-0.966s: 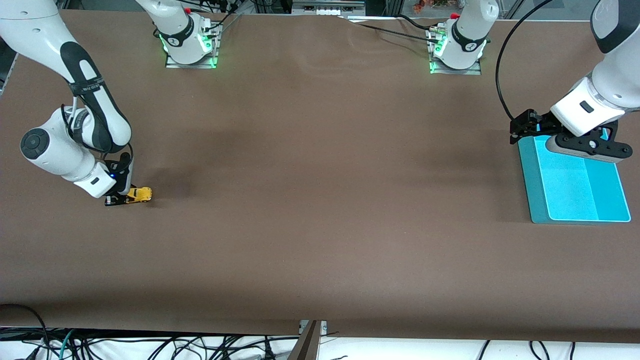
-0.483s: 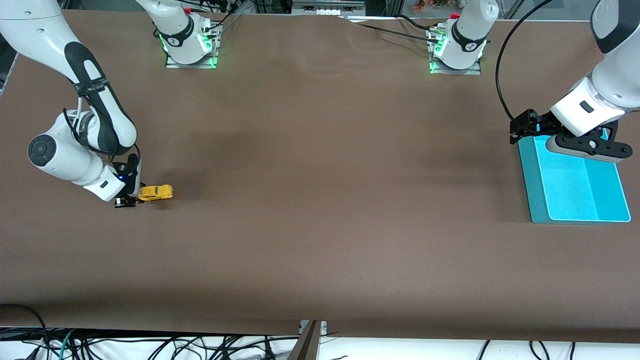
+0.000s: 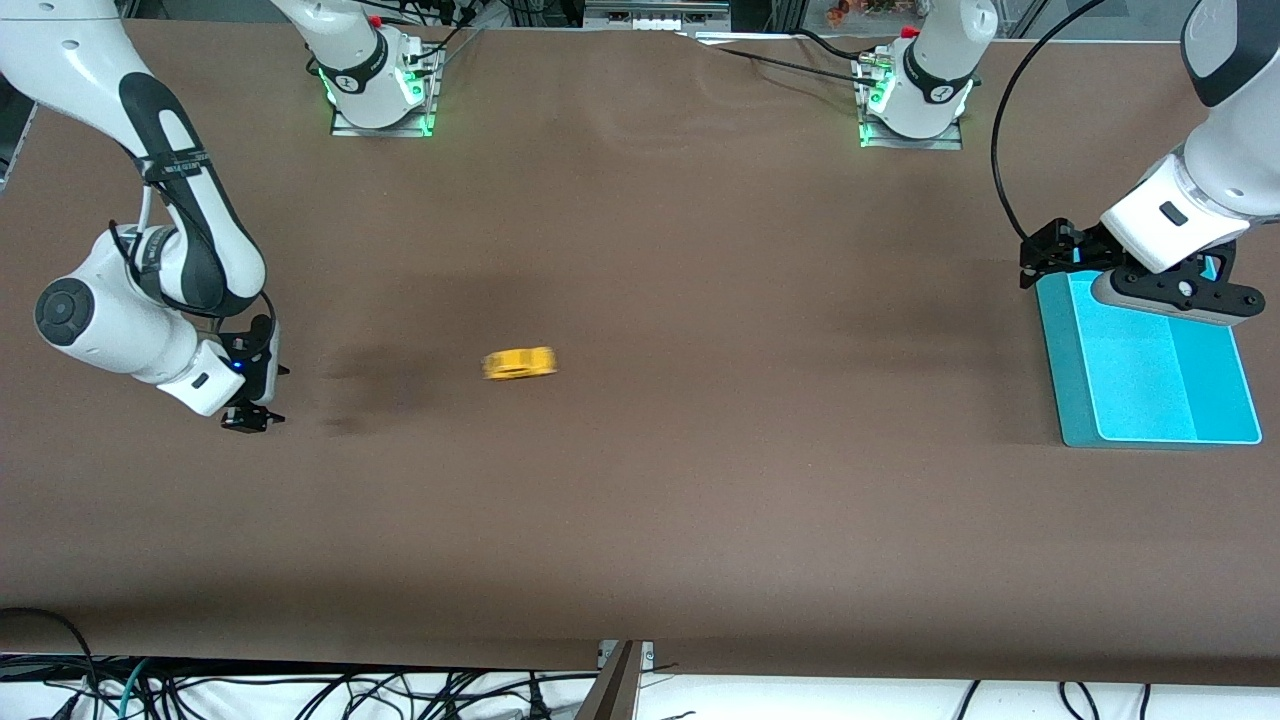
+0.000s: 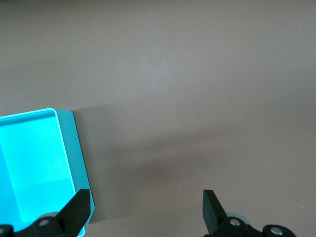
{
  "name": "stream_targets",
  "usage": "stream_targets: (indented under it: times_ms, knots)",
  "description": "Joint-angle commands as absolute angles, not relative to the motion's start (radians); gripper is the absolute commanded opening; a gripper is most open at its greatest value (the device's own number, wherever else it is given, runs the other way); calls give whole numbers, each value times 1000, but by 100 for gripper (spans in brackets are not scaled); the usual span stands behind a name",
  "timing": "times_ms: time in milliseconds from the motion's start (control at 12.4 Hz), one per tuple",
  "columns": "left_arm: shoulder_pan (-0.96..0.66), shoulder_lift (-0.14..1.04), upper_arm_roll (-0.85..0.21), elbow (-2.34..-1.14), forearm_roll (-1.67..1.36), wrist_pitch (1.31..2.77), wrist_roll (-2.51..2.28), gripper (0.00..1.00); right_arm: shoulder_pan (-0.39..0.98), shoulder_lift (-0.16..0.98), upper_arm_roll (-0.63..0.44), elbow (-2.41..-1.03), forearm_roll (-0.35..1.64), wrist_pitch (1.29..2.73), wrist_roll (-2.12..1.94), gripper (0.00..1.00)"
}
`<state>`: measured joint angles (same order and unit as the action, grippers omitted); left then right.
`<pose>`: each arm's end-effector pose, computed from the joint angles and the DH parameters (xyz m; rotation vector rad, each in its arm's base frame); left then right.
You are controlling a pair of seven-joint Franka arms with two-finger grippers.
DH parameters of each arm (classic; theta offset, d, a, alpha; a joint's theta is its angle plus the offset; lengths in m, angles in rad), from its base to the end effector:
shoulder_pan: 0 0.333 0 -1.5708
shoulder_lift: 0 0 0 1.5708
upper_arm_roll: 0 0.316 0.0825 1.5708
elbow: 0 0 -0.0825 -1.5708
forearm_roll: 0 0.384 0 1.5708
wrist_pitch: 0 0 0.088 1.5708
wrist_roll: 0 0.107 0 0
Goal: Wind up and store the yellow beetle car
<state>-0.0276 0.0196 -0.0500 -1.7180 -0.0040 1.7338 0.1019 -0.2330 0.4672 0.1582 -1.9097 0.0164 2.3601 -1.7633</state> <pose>0.5669 -0.0442 0.5576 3.1241 -0.2801 -0.0058 0.6259 -0.0515 0.2529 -2.0788 -2.2741 -0.0905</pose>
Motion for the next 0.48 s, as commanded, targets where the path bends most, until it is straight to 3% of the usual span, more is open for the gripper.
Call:
stream_targets:
  times_ms: [0, 403]
  knots:
    - [-26, 29, -54, -1690, 31, 1710, 97, 100, -236, 387, 170, -1890, 25, 2280, -1729, 99]
    - [-26, 29, -54, -1690, 31, 1706, 98, 100, -232, 194, 184, -1872, 41, 2044, -1551, 99]
